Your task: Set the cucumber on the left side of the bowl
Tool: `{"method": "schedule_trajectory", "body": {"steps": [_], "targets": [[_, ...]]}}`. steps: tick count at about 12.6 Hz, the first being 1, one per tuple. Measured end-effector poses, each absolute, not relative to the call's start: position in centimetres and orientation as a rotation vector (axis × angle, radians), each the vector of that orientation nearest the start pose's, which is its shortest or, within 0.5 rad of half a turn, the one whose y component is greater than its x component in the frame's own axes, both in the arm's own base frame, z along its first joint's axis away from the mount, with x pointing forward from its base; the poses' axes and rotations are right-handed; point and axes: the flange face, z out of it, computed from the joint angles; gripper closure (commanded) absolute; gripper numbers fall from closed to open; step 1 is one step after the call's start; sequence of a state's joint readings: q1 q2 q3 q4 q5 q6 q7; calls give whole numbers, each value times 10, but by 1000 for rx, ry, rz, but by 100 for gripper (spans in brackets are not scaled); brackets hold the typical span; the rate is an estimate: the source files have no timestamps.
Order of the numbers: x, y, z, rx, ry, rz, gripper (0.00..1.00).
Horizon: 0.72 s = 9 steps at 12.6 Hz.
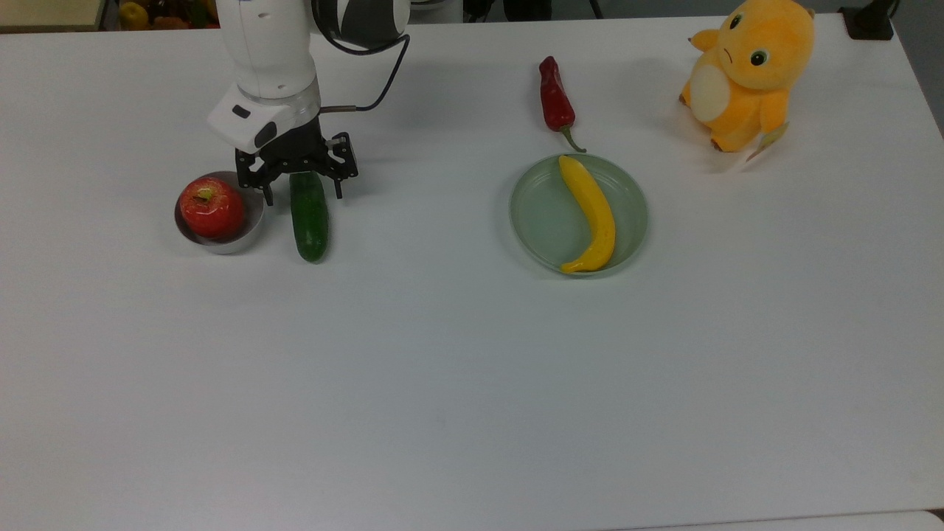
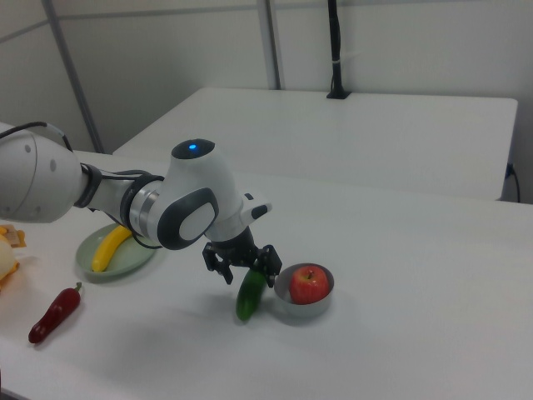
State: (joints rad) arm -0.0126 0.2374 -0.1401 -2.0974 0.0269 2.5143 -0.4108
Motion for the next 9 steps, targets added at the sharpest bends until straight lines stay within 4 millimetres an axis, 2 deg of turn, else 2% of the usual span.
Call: {"method": "schedule_trajectory", "body": {"steps": [2,4,7,8,9], "targets": [[591,-87,333,-3168,-394,-263,0],[600,-78,358,-3159,-375,-253,0],[610,-49,434,-3142,-268,-205,0],[610,-41,466,-3134,-229,-186,0],[604,-32,512,-3101,-175,-175,0]]}}
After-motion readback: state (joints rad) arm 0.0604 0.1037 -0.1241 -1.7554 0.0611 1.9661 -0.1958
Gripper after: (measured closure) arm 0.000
